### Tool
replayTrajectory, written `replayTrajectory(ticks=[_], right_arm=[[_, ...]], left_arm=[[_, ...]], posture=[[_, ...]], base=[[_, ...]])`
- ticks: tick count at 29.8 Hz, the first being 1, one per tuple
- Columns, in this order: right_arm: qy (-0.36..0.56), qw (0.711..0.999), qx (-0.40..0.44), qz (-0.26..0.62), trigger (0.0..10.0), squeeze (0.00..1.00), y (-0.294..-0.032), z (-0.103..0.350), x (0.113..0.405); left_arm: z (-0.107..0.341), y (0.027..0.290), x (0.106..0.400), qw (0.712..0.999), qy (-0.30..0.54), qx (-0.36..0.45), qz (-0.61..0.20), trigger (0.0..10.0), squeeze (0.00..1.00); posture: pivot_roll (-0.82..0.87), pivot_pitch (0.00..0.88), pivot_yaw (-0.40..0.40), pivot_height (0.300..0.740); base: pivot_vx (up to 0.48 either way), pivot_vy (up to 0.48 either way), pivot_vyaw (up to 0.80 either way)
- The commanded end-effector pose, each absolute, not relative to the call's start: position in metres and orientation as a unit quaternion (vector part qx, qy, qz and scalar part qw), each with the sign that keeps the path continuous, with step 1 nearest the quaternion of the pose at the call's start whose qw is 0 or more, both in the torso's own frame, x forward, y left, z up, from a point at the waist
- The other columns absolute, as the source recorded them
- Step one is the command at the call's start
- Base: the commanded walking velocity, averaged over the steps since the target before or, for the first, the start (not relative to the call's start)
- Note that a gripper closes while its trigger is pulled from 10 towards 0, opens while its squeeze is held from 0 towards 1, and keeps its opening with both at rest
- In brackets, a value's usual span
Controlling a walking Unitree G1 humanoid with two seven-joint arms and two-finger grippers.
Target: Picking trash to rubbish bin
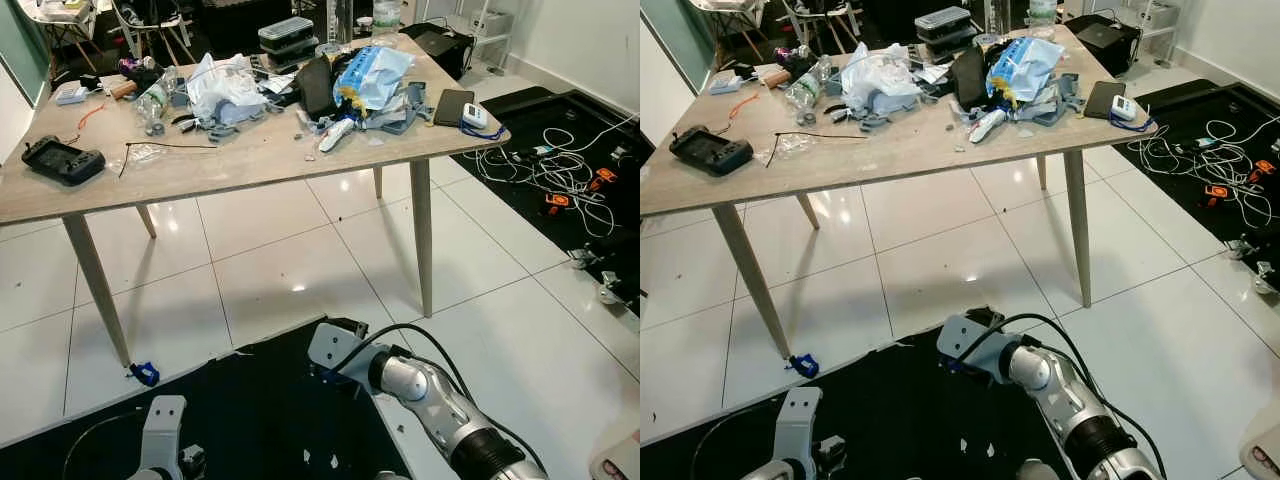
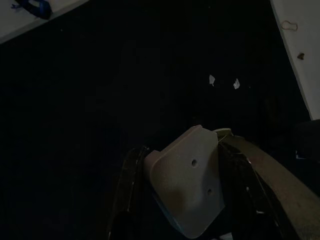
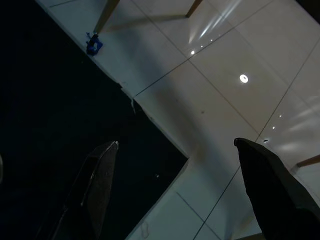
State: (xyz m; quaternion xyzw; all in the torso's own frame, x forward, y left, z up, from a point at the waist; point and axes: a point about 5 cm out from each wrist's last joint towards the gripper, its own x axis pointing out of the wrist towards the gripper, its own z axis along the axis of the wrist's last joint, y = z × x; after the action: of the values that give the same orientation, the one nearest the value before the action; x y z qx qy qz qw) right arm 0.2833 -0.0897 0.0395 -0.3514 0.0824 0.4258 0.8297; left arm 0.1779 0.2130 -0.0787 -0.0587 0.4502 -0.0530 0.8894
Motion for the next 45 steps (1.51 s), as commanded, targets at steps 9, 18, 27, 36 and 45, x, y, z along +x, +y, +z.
replayTrajectory(ticks=[9, 18, 27, 36, 45], right_arm=[[0.077, 0.831, -0.344, 0.430, 10.0, 0.00, -0.0852, 0.0399, 0.2840], [0.076, 0.831, -0.344, 0.430, 10.0, 0.00, -0.0870, 0.0398, 0.2850], [0.076, 0.831, -0.343, 0.431, 10.0, 0.00, -0.0871, 0.0397, 0.2846], [0.074, 0.831, -0.342, 0.431, 10.0, 0.00, -0.0859, 0.0397, 0.2839], [0.071, 0.832, -0.340, 0.433, 10.0, 0.00, -0.0888, 0.0396, 0.2793]], left_arm=[[-0.0810, 0.2164, 0.1720, 0.883, 0.463, -0.051, -0.054, 10.0, 0.00], [-0.0816, 0.2124, 0.1725, 0.884, 0.461, -0.057, -0.054, 10.0, 0.00], [-0.0823, 0.2113, 0.1713, 0.883, 0.462, -0.059, -0.054, 10.0, 0.00], [-0.0827, 0.2114, 0.1702, 0.882, 0.464, -0.055, -0.059, 10.0, 0.00], [-0.0857, 0.2086, 0.1642, 0.881, 0.466, -0.062, -0.056, 10.0, 0.00]], posture=[[-0.08, 0.078, 0.145, 0.740], [-0.07, 0.074, 0.134, 0.740], [-0.08, 0.076, 0.135, 0.740], [-0.07, 0.083, 0.144, 0.740], [-0.06, 0.096, 0.082, 0.740]], base=[[0.000, 0.000, 0.00], [0.000, 0.000, 0.00], [0.000, 0.000, 0.00], [0.000, 0.000, 0.00], [0.000, 0.000, 0.00]])
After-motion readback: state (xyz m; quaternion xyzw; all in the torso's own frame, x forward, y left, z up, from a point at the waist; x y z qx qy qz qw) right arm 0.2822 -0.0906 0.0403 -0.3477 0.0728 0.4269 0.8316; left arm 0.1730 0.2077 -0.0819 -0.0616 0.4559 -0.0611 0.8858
